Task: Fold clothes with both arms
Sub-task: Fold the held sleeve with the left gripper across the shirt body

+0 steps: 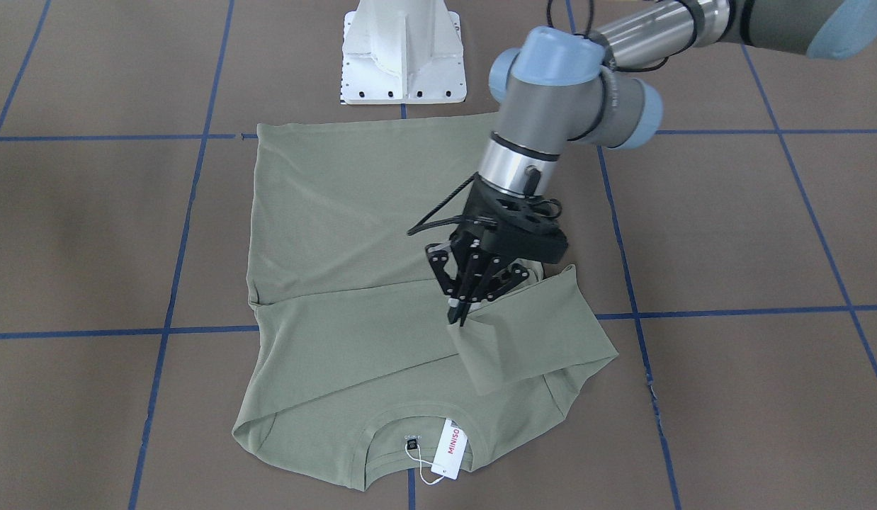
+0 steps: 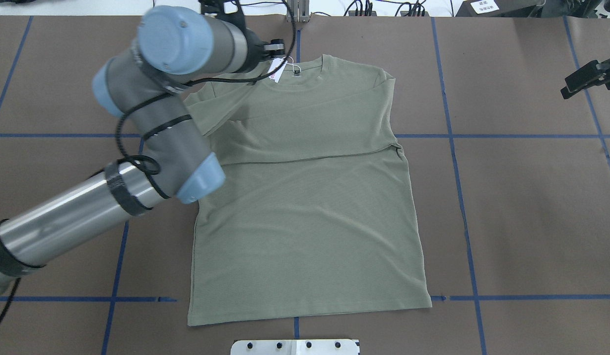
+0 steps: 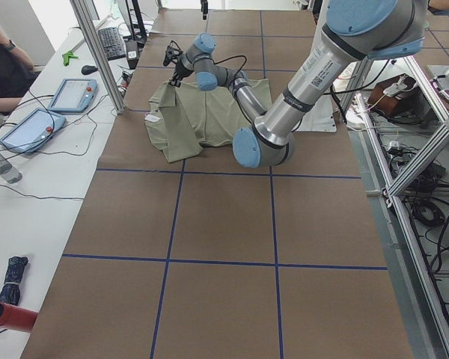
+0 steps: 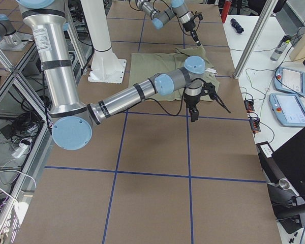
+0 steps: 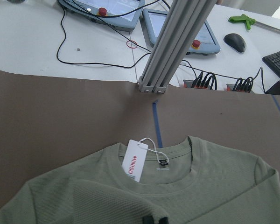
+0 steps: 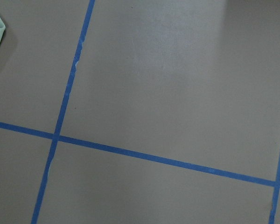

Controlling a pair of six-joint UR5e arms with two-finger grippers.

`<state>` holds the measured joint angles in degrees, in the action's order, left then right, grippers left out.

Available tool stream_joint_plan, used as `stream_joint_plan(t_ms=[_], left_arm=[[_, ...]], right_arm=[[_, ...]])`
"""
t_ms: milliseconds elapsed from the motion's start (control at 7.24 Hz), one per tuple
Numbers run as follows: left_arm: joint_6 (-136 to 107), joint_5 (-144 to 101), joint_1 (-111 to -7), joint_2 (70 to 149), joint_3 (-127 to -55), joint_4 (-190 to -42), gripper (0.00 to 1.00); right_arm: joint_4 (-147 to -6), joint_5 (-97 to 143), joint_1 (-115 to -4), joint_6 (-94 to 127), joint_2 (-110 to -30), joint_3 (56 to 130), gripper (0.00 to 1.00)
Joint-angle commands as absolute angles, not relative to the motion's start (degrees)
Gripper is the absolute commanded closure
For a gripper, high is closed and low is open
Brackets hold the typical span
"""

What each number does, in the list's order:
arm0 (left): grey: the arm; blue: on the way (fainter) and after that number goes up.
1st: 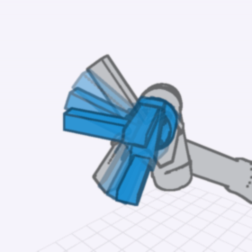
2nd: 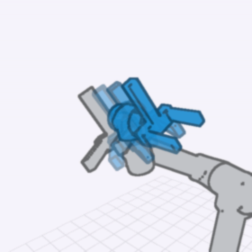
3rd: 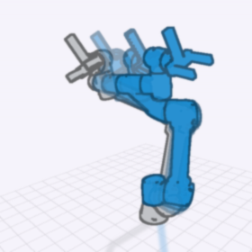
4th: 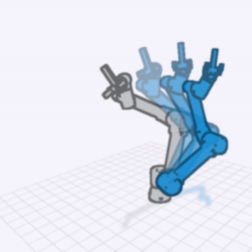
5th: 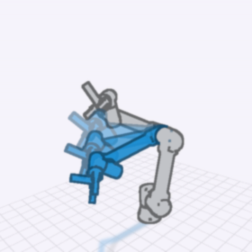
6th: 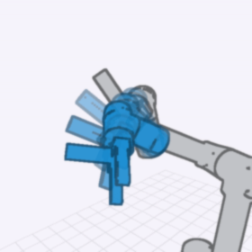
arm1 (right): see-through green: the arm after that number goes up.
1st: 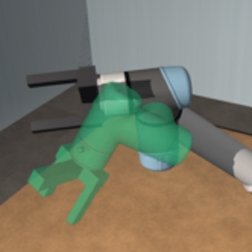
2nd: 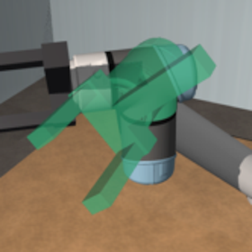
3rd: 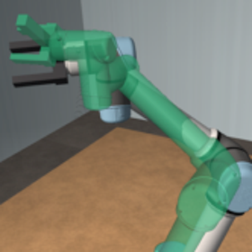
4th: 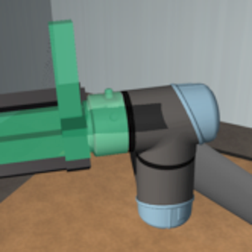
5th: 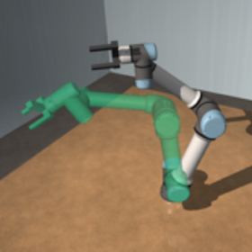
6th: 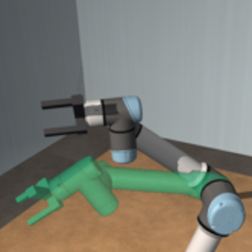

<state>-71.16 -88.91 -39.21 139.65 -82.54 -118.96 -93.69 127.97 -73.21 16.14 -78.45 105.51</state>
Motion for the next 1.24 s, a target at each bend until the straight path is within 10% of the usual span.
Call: stream_joint_plan(t_ms=[0,691,829,1105], left_arm=[[-73.13,-82.27,-32.81,146.32,-75.95,-119.27,1.0],[-62.42,-76.11,-23.29,148.71,-66.97,-131.74,0.89],[-61.97,-76.46,-23.2,149.23,-66.97,-133.92,0.01],[-60.39,-79.34,-23.9,148.89,-68.11,-134.65,0.0]], right_arm=[[-93.69,128.06,-73.39,16.17,-78.4,105.64,0.0],[-93.69,127.97,-73.56,16.17,-78.49,105.47,0.0],[-93.69,127.88,-73.56,16.17,-78.4,105.21,0.0],[-93.26,127.88,-72.95,16.17,-77.52,105.55,0.0]])
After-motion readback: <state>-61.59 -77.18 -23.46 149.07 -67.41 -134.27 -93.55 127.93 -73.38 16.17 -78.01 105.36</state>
